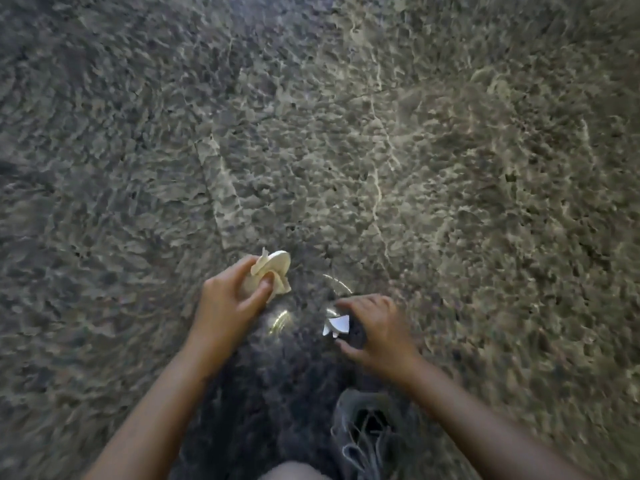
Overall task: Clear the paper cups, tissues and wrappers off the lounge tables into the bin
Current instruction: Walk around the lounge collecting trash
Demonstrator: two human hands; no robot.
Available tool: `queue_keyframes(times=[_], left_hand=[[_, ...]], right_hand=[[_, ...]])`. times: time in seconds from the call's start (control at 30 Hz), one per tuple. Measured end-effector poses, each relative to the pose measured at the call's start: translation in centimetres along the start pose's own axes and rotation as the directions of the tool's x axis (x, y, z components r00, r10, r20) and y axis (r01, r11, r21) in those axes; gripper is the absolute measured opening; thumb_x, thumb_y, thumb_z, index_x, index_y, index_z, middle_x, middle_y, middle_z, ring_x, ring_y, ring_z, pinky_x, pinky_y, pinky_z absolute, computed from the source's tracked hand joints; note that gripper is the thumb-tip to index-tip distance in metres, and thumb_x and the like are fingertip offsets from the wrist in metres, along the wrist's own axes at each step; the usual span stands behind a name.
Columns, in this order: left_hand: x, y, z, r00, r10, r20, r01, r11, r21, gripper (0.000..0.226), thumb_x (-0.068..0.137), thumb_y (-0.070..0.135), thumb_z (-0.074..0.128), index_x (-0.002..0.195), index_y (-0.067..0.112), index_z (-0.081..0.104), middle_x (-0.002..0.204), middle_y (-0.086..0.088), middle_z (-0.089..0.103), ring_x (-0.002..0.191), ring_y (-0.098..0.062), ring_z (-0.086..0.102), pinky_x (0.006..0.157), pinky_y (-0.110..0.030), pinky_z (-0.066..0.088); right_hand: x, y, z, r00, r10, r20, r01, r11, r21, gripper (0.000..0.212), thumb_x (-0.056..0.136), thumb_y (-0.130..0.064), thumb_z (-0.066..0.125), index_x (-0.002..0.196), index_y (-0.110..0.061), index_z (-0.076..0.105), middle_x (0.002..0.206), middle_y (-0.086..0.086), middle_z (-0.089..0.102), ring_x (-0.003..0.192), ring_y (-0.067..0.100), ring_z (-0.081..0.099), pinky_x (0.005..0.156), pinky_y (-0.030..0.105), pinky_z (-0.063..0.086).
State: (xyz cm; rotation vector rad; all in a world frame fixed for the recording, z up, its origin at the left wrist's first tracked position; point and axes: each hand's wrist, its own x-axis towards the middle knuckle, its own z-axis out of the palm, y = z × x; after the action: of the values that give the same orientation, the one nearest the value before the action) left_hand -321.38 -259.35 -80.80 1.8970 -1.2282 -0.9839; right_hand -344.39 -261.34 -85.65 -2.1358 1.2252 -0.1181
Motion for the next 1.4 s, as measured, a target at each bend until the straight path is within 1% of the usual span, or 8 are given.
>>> queue_keyframes(times=[0.1,0.3,0.43,0.63,0.8,1.0,1.27,1.4], left_hand=[[0.7,-4.1,2.4,0.999,-0.007,0.041,0.007,1.000,0.008,0.015,0.075,0.031,0.059,0.090,0.032,0.061,0.071,0.018,0.062,0.066,0.007,0.056,0.062,-0.016,0.042],[0.4,-5.2,3.6,0.998,0.022,0.067,-0.022,1.000,-0.004,0.009,0.073,0.040,0.057,0.082,0.040,0.059,0.069,0.016,0.065,0.068,0.003,0.059,0.063,-0.018,0.043],[0.8,-4.3,3.6,0.997,0.037,0.067,-0.035,0.999,-0.025,0.003,0.073,0.039,0.058,0.075,0.040,0.060,0.069,0.020,0.065,0.064,0.006,0.056,0.062,-0.020,0.044],[2.0,-1.6,3.7,0.993,0.103,0.052,-0.100,0.993,-0.059,0.014,0.077,0.033,0.059,0.085,0.044,0.056,0.072,0.018,0.063,0.066,0.003,0.058,0.062,-0.017,0.044],[2.6,-0.1,4.0,0.989,0.122,0.081,-0.111,0.985,-0.131,0.007,0.087,0.030,0.061,0.091,0.024,0.062,0.075,0.002,0.067,0.068,-0.014,0.063,0.064,-0.038,0.053],[2.6,0.8,4.2,0.985,0.120,0.120,-0.101,0.982,-0.157,0.023,0.073,0.059,0.056,0.086,0.041,0.060,0.078,0.010,0.067,0.062,-0.010,0.064,0.057,-0.026,0.053],[2.7,0.6,4.4,0.976,0.136,0.168,-0.106,0.979,-0.174,0.013,0.079,0.018,0.073,0.087,0.024,0.064,0.066,0.014,0.063,0.054,0.002,0.054,0.050,-0.013,0.041],[3.4,0.2,3.9,0.990,0.121,0.071,-0.112,0.987,-0.118,0.019,0.076,0.010,0.072,0.089,0.022,0.064,0.062,0.017,0.061,0.053,0.004,0.055,0.049,-0.009,0.040]], right_hand=[[0.6,2.2,3.1,0.997,-0.043,0.070,0.048,0.996,-0.081,0.047,0.064,-0.027,0.074,0.109,-0.018,0.063,0.107,-0.005,0.064,0.102,0.020,0.056,0.085,0.033,0.035],[2.0,2.9,3.8,0.993,-0.120,-0.021,0.114,0.975,-0.189,0.022,0.056,-0.014,0.076,0.076,-0.015,0.066,0.077,-0.004,0.066,0.070,0.018,0.062,0.069,0.026,0.030],[3.2,2.1,2.3,0.986,-0.046,-0.160,0.043,0.999,-0.019,0.004,0.070,-0.010,0.069,0.073,-0.009,0.067,0.067,0.001,0.066,0.063,0.020,0.061,0.067,0.021,0.027],[5.0,-2.3,-0.7,0.952,0.088,-0.292,0.061,0.884,0.463,0.017,0.076,-0.016,0.073,0.087,-0.013,0.061,0.077,-0.008,0.060,0.069,0.008,0.056,0.065,0.016,0.042],[6.2,-3.6,-1.8,0.937,0.140,-0.319,0.051,0.851,0.522,0.018,0.071,-0.010,0.078,0.081,-0.005,0.063,0.085,0.004,0.056,0.065,0.011,0.052,0.059,0.013,0.041],[6.5,-3.6,-2.3,0.949,0.164,-0.269,0.036,0.791,0.610,0.036,0.071,-0.024,0.077,0.081,-0.029,0.043,0.081,0.001,0.059,0.066,0.020,0.060,0.055,0.018,0.048],[7.2,-2.6,-2.2,0.956,0.062,-0.285,0.082,0.880,0.468,0.053,0.071,-0.008,0.077,0.082,-0.033,0.031,0.073,-0.009,0.048,0.057,0.012,0.055,0.051,0.010,0.042],[7.5,-2.2,-2.1,0.961,0.010,-0.277,0.117,0.891,0.438,0.057,0.066,-0.019,0.082,0.094,-0.027,0.033,0.078,-0.012,0.049,0.057,0.003,0.053,0.051,0.008,0.042]])
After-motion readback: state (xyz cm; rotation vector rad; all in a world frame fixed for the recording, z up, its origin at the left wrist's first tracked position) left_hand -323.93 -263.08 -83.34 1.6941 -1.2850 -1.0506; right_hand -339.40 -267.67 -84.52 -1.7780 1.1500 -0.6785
